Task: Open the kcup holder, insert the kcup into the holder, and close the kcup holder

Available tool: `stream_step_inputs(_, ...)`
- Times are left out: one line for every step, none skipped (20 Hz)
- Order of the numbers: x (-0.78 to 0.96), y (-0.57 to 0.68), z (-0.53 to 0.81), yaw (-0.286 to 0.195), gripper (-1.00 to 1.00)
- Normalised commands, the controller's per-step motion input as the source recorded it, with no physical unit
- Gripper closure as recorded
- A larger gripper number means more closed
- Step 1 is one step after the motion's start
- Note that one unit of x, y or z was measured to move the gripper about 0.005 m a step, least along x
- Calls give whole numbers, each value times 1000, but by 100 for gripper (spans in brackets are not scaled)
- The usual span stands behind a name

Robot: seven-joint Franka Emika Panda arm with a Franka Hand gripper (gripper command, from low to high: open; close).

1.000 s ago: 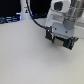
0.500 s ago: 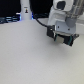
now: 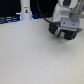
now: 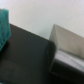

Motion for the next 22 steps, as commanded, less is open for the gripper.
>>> stream_step_inputs(-874,584,-61,16,-100)
stream_step_inputs(-898,582,-110,9,-100)
stream_step_inputs(-913,580,-142,6,-100)
stream_step_inputs(-922,579,-147,5,-100)
stream_step_inputs(-927,582,-152,3,-100)
stream_step_inputs(-927,584,-153,3,-100)
stream_step_inputs(-926,586,-154,2,-100)
stream_step_inputs(-897,582,-187,19,-100)
stream_step_inputs(-801,550,-168,25,-100)
stream_step_inputs(-759,513,-186,20,-100)
stream_step_inputs(-685,481,-225,-7,-100)
stream_step_inputs(-482,268,-238,-31,-100)
stream_step_inputs(-384,129,-383,-23,-100)
stream_step_inputs(-471,218,-328,-12,-100)
stream_step_inputs(-620,346,-223,-12,-100)
stream_step_inputs(-528,260,-259,-24,-100)
stream_step_inputs(-304,177,-284,-9,-100)
stream_step_inputs(-556,401,-88,10,-100)
stream_step_inputs(-434,453,98,0,-100)
stream_step_inputs(-37,333,595,-12,-100)
stream_step_inputs(6,275,588,-15,-100)
stream_step_inputs(-106,68,-119,-25,-100)
